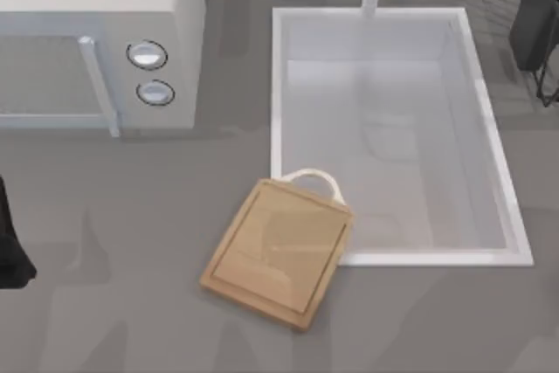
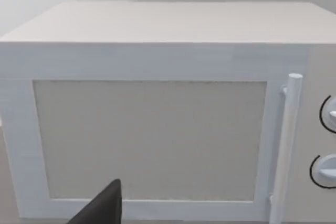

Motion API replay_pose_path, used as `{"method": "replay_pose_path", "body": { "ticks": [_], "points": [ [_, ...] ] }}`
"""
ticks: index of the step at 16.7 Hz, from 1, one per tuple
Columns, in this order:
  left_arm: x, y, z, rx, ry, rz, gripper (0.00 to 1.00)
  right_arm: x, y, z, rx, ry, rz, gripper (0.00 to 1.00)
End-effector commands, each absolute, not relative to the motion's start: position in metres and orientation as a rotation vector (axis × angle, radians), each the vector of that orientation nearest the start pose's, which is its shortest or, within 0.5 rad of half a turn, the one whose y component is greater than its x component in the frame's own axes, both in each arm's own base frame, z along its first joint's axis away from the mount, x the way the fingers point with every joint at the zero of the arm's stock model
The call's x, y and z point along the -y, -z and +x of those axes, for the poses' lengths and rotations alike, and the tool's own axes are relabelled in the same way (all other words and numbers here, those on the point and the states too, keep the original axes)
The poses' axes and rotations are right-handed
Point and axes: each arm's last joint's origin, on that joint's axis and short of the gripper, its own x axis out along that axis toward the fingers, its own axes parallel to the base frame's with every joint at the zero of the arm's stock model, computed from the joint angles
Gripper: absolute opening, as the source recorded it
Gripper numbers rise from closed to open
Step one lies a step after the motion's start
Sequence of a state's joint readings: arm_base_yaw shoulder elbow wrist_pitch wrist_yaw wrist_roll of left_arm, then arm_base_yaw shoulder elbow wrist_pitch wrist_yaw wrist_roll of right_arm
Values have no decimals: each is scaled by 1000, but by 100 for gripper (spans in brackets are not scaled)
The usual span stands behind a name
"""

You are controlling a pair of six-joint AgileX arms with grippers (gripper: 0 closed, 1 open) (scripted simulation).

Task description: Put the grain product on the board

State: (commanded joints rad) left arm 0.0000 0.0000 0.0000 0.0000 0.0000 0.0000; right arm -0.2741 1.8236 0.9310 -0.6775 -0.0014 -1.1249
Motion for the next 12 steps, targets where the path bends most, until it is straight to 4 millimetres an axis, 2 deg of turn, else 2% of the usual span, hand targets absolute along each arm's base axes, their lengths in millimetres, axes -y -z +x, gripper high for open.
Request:
{"method": "replay_pose_path", "body": {
  "ticks": [12],
  "points": [
    [1,-160,106,0,0,0,100,78,-103,282,-1464,-668,-667,2]
  ]
}}
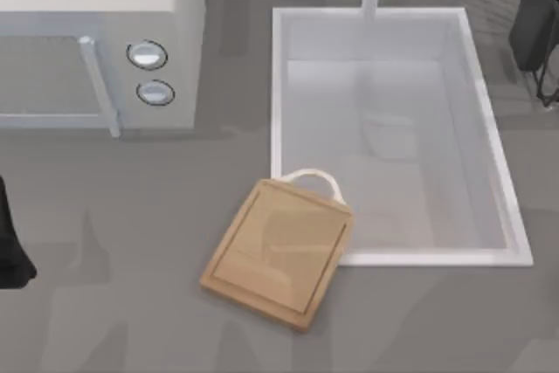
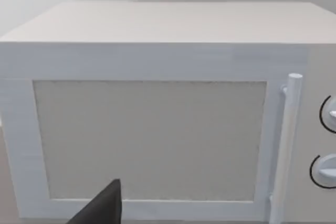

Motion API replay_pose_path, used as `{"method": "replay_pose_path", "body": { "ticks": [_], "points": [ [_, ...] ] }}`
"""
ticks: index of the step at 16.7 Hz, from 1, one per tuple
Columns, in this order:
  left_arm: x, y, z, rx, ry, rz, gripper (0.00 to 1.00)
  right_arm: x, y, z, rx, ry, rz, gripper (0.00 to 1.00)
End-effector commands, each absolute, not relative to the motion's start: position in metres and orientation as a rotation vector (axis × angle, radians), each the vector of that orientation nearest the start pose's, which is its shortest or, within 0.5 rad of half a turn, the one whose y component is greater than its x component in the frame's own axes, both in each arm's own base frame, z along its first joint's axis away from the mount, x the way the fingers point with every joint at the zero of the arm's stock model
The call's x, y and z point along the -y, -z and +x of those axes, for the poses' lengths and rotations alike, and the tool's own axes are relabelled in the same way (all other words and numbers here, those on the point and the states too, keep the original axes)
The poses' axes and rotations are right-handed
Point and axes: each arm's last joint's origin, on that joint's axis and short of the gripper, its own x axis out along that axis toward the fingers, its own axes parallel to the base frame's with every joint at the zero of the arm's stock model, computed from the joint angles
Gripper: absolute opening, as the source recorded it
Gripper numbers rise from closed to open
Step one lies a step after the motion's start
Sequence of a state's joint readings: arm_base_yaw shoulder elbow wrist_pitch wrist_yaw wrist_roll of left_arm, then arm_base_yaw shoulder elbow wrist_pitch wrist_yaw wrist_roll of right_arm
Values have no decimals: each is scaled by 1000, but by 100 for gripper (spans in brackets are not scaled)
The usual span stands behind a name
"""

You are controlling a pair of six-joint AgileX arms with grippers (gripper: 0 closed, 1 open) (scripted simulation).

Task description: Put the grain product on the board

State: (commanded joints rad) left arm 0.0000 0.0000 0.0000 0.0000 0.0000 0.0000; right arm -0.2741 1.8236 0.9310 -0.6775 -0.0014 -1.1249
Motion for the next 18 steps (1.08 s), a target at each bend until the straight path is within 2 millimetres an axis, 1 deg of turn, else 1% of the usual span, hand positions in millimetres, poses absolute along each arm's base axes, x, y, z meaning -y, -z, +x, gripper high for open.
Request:
{"method": "replay_pose_path", "body": {
  "ticks": [1,8,9,11,13,18],
  "points": [
    [1,-160,106,0,0,0,100,78,-103,282,-1464,-668,-667,0],
    [1,-160,106,0,0,0,100,78,-103,282,-1464,-668,-667,0],
    [1,-160,106,0,0,0,100,76,-115,280,-1459,-658,-651,0],
    [1,-160,106,0,0,0,100,77,-119,282,-1456,-659,-655,0],
    [1,-160,106,0,0,0,100,77,-134,286,-1451,-661,-662,0],
    [1,-160,106,0,0,0,100,77,-189,283,-1477,-678,-645,0]
  ]
}}
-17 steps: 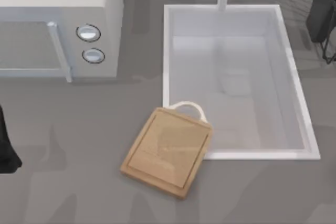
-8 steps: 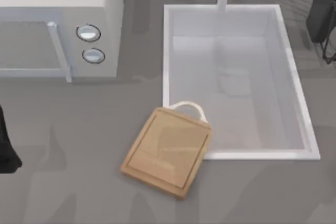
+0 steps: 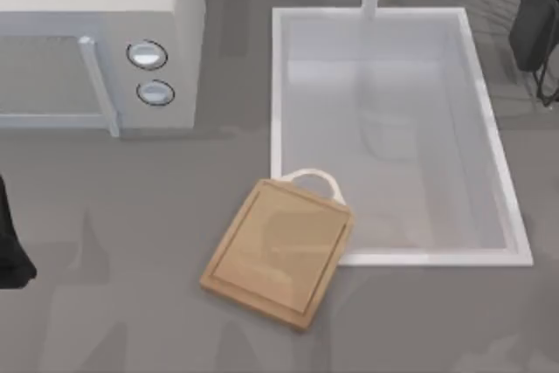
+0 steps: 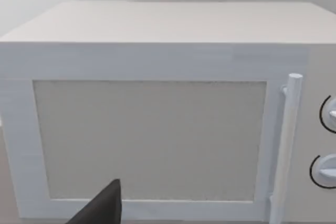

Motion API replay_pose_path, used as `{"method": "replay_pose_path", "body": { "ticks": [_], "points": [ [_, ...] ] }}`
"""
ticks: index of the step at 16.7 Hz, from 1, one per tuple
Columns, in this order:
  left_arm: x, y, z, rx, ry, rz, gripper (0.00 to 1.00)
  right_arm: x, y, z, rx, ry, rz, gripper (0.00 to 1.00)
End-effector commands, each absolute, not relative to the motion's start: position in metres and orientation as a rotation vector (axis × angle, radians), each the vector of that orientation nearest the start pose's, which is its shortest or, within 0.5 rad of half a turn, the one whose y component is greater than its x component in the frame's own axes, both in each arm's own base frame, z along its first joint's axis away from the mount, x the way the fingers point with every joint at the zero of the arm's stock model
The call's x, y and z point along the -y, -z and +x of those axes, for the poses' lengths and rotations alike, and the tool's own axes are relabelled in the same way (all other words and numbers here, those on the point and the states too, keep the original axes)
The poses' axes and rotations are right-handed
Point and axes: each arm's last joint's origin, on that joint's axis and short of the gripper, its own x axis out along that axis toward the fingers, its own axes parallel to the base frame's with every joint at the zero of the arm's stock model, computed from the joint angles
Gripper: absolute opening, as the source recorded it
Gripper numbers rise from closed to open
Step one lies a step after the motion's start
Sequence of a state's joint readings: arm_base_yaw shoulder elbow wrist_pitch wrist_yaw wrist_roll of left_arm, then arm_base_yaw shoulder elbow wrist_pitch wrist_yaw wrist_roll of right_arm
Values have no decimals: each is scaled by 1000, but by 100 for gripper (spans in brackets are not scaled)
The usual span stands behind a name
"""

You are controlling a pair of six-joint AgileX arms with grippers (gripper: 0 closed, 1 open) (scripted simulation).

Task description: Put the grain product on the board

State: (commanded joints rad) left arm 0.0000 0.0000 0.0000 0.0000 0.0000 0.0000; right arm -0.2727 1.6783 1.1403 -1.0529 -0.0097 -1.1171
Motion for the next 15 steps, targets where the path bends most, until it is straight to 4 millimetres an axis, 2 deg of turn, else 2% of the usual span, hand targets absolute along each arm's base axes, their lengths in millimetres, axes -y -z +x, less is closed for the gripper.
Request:
{"method": "replay_pose_path", "body": {
  "ticks": [3,8,10,12,15],
  "points": [
    [1,-160,106,0,0,0,100,76,-213,280,-1461,-660,-651,0],
    [1,-160,106,0,0,0,100,75,-213,281,-1462,-664,-652,0],
    [1,-160,106,0,0,0,100,68,-214,290,-1448,-716,-701,0],
    [1,-160,106,0,0,0,100,49,-215,309,-1409,-834,-815,0],
    [1,-160,106,0,0,0,100,-3,-215,344,-1289,-1115,-1080,0]
  ]
}}
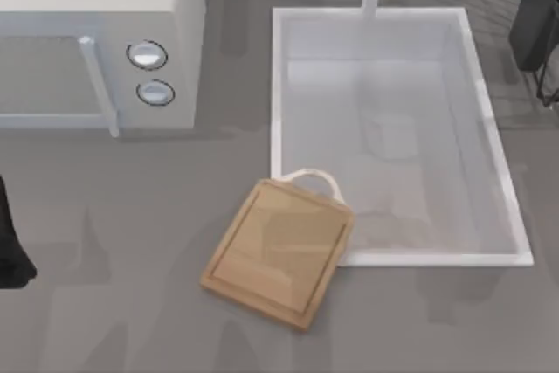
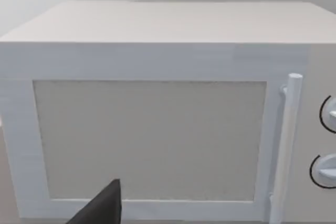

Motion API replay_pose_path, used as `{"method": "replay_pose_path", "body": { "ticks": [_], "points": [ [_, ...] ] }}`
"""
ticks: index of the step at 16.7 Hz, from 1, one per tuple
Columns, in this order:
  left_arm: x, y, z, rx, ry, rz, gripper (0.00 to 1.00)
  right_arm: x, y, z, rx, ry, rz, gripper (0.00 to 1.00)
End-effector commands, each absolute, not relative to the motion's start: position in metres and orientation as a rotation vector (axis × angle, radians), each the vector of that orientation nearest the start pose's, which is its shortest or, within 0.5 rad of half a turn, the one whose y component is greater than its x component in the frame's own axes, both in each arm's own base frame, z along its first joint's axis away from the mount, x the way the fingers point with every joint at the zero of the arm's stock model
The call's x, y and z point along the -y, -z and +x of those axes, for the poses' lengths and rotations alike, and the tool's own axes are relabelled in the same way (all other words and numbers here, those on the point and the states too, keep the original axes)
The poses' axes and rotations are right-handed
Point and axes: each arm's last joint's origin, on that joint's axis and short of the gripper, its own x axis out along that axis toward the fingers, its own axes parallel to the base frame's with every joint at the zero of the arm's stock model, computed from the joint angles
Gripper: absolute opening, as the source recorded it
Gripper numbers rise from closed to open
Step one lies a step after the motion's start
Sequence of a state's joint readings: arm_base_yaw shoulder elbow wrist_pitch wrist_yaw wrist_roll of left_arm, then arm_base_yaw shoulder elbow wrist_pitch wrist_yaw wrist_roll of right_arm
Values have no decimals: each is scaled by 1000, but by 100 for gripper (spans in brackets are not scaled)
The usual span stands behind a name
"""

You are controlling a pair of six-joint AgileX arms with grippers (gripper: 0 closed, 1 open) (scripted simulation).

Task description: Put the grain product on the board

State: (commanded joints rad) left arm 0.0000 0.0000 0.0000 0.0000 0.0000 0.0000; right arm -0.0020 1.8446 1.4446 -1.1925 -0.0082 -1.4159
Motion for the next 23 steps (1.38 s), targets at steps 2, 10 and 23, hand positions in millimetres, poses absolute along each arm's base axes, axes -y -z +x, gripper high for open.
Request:
{"method": "replay_pose_path", "body": {
  "ticks": [2,10,23],
  "points": [
    [1,-160,106,0,0,0,100,-51,-211,364,-1153,-1354,-1298,0],
    [1,-160,106,0,0,0,100,-278,-188,348,-273,-2141,-2057,0],
    [1,-160,106,0,0,0,100,-327,-179,325,-11,-2234,-2198,0]
  ]
}}
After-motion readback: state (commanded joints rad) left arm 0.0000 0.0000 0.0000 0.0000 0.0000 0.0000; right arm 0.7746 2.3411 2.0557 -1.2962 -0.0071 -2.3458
